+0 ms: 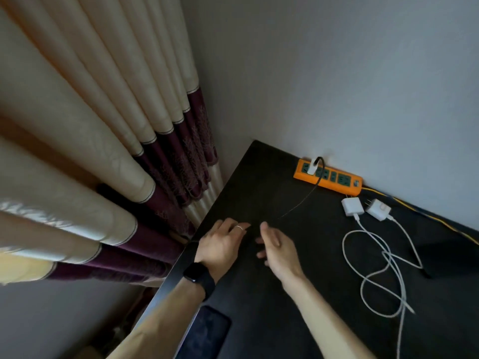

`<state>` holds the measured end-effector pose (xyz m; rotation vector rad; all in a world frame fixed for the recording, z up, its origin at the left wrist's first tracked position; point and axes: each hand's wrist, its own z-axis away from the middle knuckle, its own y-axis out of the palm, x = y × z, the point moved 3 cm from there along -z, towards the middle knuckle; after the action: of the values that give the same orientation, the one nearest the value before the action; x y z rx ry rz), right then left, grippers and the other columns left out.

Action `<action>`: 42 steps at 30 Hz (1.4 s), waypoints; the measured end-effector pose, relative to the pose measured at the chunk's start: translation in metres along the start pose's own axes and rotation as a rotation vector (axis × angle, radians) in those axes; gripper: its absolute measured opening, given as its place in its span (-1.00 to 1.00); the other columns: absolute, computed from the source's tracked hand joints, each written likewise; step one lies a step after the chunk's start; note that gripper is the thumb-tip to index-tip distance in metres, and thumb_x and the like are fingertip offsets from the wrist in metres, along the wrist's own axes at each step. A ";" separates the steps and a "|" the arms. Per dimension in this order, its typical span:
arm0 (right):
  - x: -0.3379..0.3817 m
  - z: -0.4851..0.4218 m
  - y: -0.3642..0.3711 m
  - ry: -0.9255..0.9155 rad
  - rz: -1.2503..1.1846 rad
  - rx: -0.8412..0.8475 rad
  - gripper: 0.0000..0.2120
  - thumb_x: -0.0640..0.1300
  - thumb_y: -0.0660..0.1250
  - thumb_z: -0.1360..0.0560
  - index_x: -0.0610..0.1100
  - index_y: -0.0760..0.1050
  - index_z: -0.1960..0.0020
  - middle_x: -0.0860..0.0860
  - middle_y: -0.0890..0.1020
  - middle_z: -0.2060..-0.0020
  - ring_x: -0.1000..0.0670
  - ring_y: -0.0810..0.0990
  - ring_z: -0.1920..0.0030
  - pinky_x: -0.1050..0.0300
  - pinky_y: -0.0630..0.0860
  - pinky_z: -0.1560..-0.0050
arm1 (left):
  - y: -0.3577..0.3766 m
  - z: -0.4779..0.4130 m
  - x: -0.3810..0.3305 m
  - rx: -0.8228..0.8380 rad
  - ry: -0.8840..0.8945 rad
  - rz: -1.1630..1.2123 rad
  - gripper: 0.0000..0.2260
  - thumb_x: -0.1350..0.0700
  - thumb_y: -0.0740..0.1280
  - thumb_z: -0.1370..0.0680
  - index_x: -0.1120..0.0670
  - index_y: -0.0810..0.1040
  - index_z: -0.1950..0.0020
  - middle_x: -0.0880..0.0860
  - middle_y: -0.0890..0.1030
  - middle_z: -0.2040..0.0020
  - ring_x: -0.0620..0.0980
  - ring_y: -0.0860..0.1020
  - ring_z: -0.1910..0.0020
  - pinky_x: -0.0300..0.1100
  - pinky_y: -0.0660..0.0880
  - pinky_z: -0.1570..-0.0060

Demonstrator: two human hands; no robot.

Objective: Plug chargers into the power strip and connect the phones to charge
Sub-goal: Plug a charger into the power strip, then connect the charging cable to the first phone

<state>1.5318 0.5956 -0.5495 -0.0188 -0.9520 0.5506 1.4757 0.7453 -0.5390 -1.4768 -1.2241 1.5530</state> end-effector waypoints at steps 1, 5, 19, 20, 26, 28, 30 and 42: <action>0.000 0.005 0.013 -0.030 -0.042 -0.004 -0.70 0.27 0.22 -0.58 0.11 0.59 -0.06 0.10 0.70 0.06 0.19 0.68 0.33 0.21 0.53 0.25 | -0.004 0.009 -0.001 -0.008 -0.013 0.045 -0.77 0.07 0.35 -0.59 -0.04 0.59 -0.25 0.00 0.63 -0.04 0.06 0.63 0.10 -0.02 0.61 0.35; 0.018 0.026 0.040 -0.140 -0.125 -0.080 -0.81 0.05 0.29 -0.63 0.00 0.64 -0.03 0.07 0.70 0.08 0.23 0.68 0.30 0.41 0.50 0.37 | -0.029 0.052 0.003 -0.029 -0.153 0.210 -0.72 -0.01 0.32 -0.61 -0.05 0.55 -0.31 -0.06 0.65 -0.15 0.01 0.67 0.00 -0.05 0.63 0.11; 0.098 0.034 -0.052 0.045 -0.462 -0.349 -0.84 -0.05 0.30 -0.63 -0.06 0.59 0.07 -0.02 0.66 0.15 0.11 0.58 0.36 0.23 0.46 0.37 | -0.108 0.205 0.076 0.199 -0.418 0.188 -0.70 -0.16 0.14 -0.63 -0.03 0.58 0.06 -0.10 0.64 0.19 -0.04 0.60 0.17 -0.07 0.53 0.11; 0.094 0.046 -0.046 0.090 -0.451 -0.278 -0.84 -0.03 0.30 -0.63 -0.09 0.59 -0.01 -0.01 0.68 0.14 0.09 0.58 0.34 0.23 0.45 0.37 | -0.119 0.203 0.072 0.167 -0.431 0.208 -0.69 -0.15 0.16 -0.63 -0.01 0.58 0.08 -0.09 0.64 0.24 -0.05 0.60 0.23 -0.06 0.53 0.14; 0.026 0.176 0.041 0.101 -0.124 0.218 -0.86 -0.16 0.33 -0.60 -0.03 0.63 -0.12 -0.04 0.72 -0.10 0.10 0.60 0.34 0.29 0.35 0.41 | -0.168 0.176 -0.002 0.161 -0.591 0.855 -0.75 -0.03 0.28 -0.64 0.05 0.65 0.11 -0.05 0.64 0.35 -0.15 0.52 0.51 -0.30 0.43 0.48; 0.000 0.231 0.072 0.081 -0.086 0.430 -0.75 -0.28 0.32 -0.57 -0.02 0.64 -0.15 0.01 0.71 -0.12 0.08 0.64 0.25 0.28 0.40 0.35 | -0.177 0.176 -0.026 0.205 -0.702 1.322 -0.83 0.12 0.26 -0.66 0.16 0.62 -0.04 0.00 0.65 0.27 -0.10 0.57 0.42 -0.26 0.50 0.38; -0.018 0.273 0.092 0.041 -0.067 0.563 -0.62 -0.36 0.28 -0.55 0.01 0.63 -0.21 0.03 0.68 -0.19 0.05 0.66 0.13 0.27 0.45 0.26 | -0.187 0.177 -0.042 0.236 -0.733 1.609 -0.86 0.23 0.21 -0.66 0.18 0.55 -0.13 0.01 0.66 0.18 -0.07 0.60 0.30 -0.16 0.55 0.12; -0.030 0.330 0.101 -0.255 -0.049 0.327 -0.88 0.06 0.38 -0.56 0.13 0.58 -0.10 0.17 0.70 0.05 0.19 0.67 0.24 0.28 0.50 0.19 | -0.213 0.214 -0.076 0.165 -0.907 1.710 -0.84 0.26 0.15 -0.67 0.12 0.52 -0.11 0.01 0.61 0.11 -0.08 0.60 0.23 -0.07 0.56 0.03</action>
<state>1.2179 0.5957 -0.4034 0.3749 -1.0967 0.6678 1.2476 0.7096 -0.3306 -1.7347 0.2587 3.5214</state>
